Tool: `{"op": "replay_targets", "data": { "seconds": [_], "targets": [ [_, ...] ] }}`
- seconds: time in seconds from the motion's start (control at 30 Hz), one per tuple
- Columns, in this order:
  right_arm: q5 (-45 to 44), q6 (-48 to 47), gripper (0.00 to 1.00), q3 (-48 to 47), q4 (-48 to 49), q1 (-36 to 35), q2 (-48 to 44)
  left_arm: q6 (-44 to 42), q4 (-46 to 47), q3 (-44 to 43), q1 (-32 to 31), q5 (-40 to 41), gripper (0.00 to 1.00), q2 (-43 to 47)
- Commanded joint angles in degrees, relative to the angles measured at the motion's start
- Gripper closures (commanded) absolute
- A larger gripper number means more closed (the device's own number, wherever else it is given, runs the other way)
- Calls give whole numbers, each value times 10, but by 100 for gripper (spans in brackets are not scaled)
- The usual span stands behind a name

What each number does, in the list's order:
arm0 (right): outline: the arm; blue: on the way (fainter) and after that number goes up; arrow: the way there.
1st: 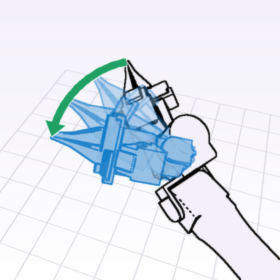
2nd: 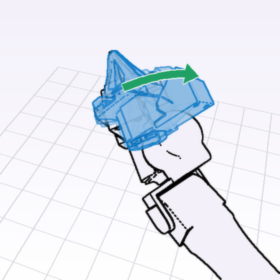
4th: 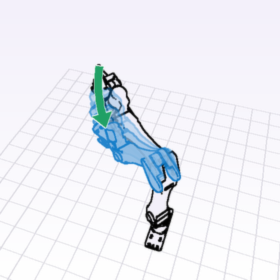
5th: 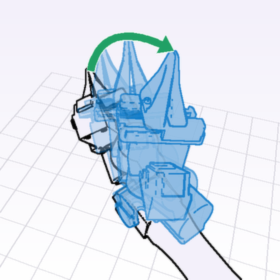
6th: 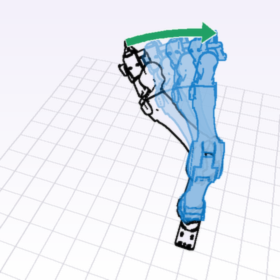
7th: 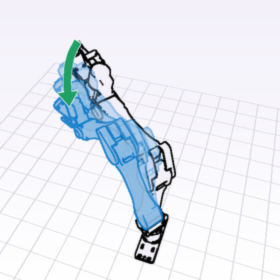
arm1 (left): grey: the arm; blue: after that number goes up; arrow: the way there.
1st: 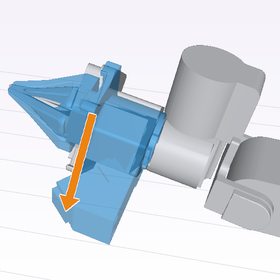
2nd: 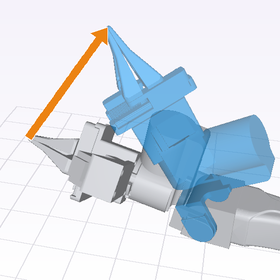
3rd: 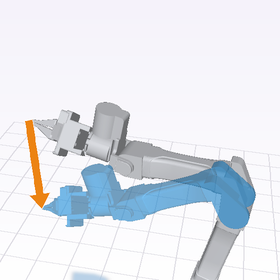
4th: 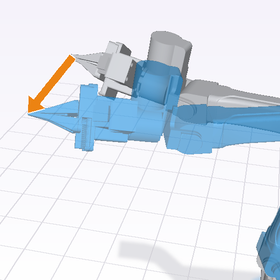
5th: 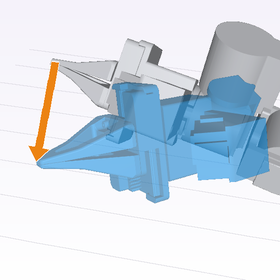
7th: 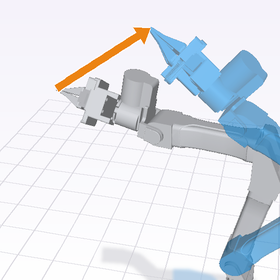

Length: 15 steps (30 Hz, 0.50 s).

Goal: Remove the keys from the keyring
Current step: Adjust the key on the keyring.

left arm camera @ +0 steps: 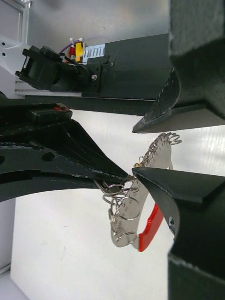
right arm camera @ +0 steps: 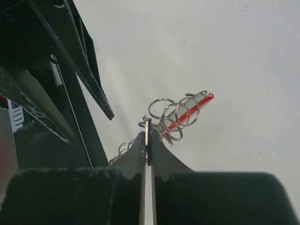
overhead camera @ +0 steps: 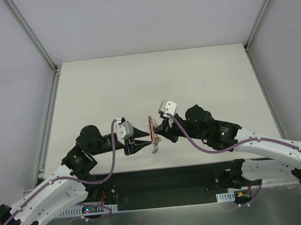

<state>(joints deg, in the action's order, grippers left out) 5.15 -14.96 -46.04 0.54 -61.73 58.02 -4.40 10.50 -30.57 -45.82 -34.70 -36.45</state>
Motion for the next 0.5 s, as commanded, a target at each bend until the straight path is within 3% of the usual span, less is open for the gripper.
{"op": "replay_targets", "data": {
  "seconds": [0.0, 0.3, 0.47],
  "targets": [
    [-2, 11, 99, -13, 21, 2, -12, 2, -10, -31, -6, 12, 64, -13],
    [3, 10, 99, -11, 21, 2, -25, -19, -18, -48, -5, 104, 64, -49],
    [0, 8, 99, -9, 19, 2, -31, -21, -17, -51, -6, 76, 67, -61]
  ]
}}
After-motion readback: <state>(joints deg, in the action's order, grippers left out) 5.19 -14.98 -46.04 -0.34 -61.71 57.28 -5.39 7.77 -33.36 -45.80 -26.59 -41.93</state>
